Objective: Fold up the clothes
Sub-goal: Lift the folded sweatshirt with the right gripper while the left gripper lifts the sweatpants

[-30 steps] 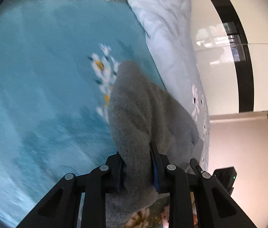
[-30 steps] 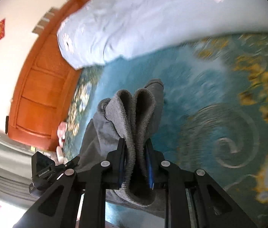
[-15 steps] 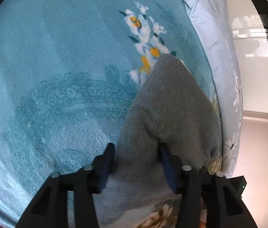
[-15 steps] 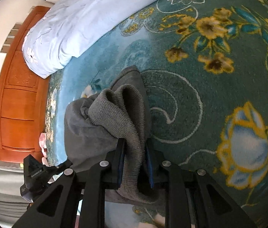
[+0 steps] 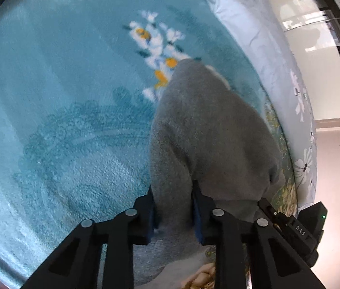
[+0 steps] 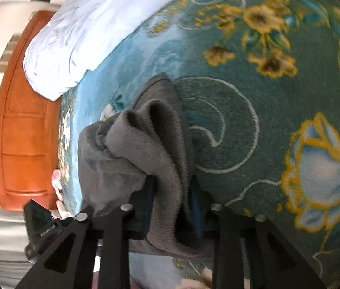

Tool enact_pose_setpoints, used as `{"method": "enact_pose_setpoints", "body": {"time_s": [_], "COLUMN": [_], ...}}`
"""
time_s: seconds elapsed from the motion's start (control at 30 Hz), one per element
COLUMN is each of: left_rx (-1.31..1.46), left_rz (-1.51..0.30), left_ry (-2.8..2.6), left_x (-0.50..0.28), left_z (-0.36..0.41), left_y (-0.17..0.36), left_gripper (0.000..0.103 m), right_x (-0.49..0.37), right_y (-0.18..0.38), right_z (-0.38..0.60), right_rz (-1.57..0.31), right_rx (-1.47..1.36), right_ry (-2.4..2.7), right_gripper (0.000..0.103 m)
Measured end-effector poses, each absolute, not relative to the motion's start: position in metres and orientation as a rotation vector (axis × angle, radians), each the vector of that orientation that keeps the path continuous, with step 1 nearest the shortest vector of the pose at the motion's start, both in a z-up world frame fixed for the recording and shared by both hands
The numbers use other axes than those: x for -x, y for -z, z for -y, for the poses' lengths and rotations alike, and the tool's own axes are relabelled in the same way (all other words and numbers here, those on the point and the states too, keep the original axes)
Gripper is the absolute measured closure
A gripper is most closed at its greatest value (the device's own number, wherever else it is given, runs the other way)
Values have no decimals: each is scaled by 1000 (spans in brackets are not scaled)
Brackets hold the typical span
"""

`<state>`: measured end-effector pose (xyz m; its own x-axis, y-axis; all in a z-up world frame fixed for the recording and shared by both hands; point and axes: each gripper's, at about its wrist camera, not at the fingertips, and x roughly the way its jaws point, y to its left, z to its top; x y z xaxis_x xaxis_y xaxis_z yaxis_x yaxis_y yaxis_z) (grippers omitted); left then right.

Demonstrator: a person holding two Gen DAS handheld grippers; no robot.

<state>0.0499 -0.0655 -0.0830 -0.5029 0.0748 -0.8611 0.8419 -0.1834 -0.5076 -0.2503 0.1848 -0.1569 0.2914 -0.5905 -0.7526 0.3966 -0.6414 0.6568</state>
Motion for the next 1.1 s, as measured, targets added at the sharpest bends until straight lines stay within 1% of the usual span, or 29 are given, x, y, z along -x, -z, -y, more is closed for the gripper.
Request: {"method": "enact_pose_setpoints", "body": {"time_s": [0.3,0.33,0.4,0.5,0.67,0.77,0.87,1.03,1.1], "left_rx": [-967,-946,-901,-835,-771,-728,-695,-676,-682], "left_rz": [-1459,-1445,-1435,-1443,-1299,-1264,-1212,-1190,-1154], "left_ry": [1850,1862,1885,1935,2127,2241,2344,2493,2541], "left_x": [-73,-63,-58,-72,-61,-53,-48,-27,-15], "left_z": [33,31,37,28,9,-11,-35,-70,-85], "left_y": [42,38,23,-11,-82,-119,-149,-184,-200], "left_gripper": [78,79,79,79,79,79,79,79,79], "right_x": [223,219,212,204,193,192,191,190,195], "right_y": [94,86,71,41,-27,-64,-102,-164,-177], "right_z": [-166,-165,-164,-175,-215,-250,-285,-344,-365], "right_rz": [74,68,64,75,93,131,168,229,243], "right_rx": [-1551,-1535,-1502,-1447,-1316,-1246,-1173,-1050,-1024], "right_ry": [1472,1469,1466,1476,1534,1584,1631,1706,1726], "right_gripper": [82,82,82,82,82,82,82,82,82]}}
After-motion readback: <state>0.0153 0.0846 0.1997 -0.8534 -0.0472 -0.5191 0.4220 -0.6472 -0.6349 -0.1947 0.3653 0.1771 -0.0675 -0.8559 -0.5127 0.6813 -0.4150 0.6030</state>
